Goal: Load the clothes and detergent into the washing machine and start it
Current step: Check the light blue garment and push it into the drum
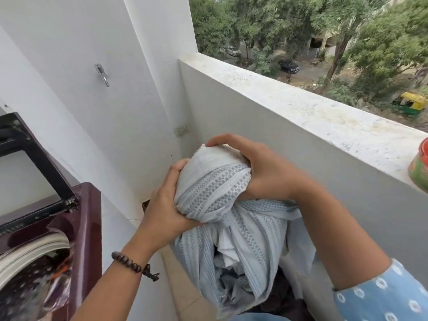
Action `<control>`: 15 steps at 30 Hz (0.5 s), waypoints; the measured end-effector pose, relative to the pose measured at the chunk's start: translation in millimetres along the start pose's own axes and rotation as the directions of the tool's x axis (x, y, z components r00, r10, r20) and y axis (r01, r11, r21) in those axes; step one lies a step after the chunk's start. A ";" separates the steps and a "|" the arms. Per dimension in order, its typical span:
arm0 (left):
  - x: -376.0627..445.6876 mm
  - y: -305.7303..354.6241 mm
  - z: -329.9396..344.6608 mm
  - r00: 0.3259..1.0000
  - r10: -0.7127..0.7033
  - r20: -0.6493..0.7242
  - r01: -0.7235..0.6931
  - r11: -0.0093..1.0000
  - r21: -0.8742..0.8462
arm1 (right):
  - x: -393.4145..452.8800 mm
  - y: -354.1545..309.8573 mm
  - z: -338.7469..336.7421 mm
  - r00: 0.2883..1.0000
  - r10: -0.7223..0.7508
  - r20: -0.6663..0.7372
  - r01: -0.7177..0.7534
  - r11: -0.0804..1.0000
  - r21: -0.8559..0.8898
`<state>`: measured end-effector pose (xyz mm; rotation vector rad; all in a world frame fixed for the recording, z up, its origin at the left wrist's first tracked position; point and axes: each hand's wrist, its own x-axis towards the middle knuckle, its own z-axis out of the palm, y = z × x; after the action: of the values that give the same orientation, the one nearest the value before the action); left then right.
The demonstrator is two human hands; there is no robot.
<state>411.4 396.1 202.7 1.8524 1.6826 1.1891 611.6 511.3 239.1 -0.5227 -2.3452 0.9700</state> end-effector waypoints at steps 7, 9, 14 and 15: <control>13.5 22.8 7.6 0.974 0.105 -0.202 -0.143 0.972 -0.184 | -19.1 12.3 -29.9 0.985 0.064 0.161 -0.084 0.989 0.122; 19.3 27.3 -1.1 0.964 0.134 -0.230 -0.179 0.966 -0.186 | -23.9 22.1 -33.5 0.979 0.068 0.193 -0.120 0.954 0.274; 23.2 31.2 -24.8 0.954 0.121 -0.273 -0.201 0.936 -0.288 | -38.7 65.8 -29.5 0.930 0.123 0.346 -0.261 0.885 0.385; 22.6 31.8 -26.5 0.954 0.105 -0.281 -0.195 0.929 -0.316 | -42.3 73.0 -23.7 0.917 0.121 0.381 -0.290 0.858 0.424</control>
<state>409.4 403.5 249.3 1.6899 1.3588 1.7314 669.3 549.6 185.5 -0.4391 -2.2397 1.8069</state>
